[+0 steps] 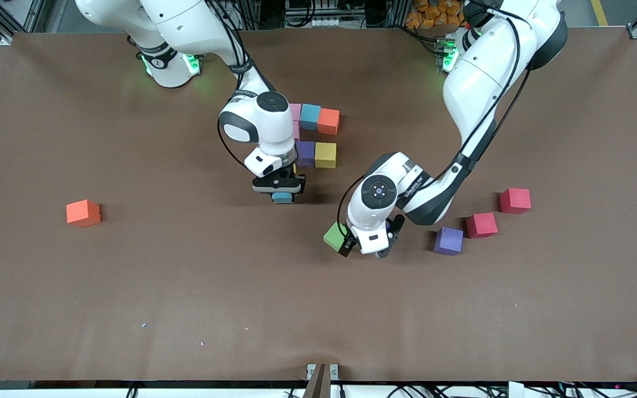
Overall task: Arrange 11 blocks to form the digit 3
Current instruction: 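Grasp the green cube with the left gripper and lift it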
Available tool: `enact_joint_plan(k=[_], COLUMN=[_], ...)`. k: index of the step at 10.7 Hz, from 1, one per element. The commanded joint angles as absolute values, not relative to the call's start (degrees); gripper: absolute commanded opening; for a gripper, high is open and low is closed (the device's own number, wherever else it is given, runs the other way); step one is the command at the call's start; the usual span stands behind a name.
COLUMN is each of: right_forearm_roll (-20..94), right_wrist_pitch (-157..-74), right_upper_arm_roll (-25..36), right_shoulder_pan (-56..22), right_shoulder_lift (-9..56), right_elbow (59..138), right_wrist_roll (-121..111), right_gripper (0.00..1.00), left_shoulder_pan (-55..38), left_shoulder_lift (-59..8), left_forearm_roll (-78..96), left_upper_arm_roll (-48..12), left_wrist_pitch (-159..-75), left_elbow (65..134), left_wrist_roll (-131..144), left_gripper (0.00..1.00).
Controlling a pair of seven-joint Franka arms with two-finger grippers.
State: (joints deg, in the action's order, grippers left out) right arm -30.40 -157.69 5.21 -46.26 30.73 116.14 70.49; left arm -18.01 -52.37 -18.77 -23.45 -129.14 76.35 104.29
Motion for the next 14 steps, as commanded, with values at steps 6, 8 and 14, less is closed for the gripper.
enact_joint_plan(k=[6,8,14], right_forearm_roll=[-33.4,-33.4,-33.5], right_wrist_pitch=[-159.4,-159.4,-159.5], right_upper_arm_roll=[5.3,5.2,4.7], right_shoulder_pan=[-46.6,-46.8,-47.3], right_shoulder_lift=[31.0,31.0,29.8], right_elbow=[117.7,118.0,119.2], right_wrist_roll=[72.2,72.6,72.7], right_gripper=[0.0,0.0,0.0], left_shoulder_pan=[-19.1,-21.1,-24.2], left_shoulder_lift=[-52.6,-52.8,-54.1], left_forearm_roll=[-19.1,-19.1,-19.1], left_upper_arm_roll=[-22.2,-20.5,-17.8], left_wrist_pitch=[-134.7,-135.7,-138.0], left_elbow=[74.4,74.4,74.4], left_wrist_roll=[104.5,104.7,104.9], left_gripper=[1.0,1.0,1.0])
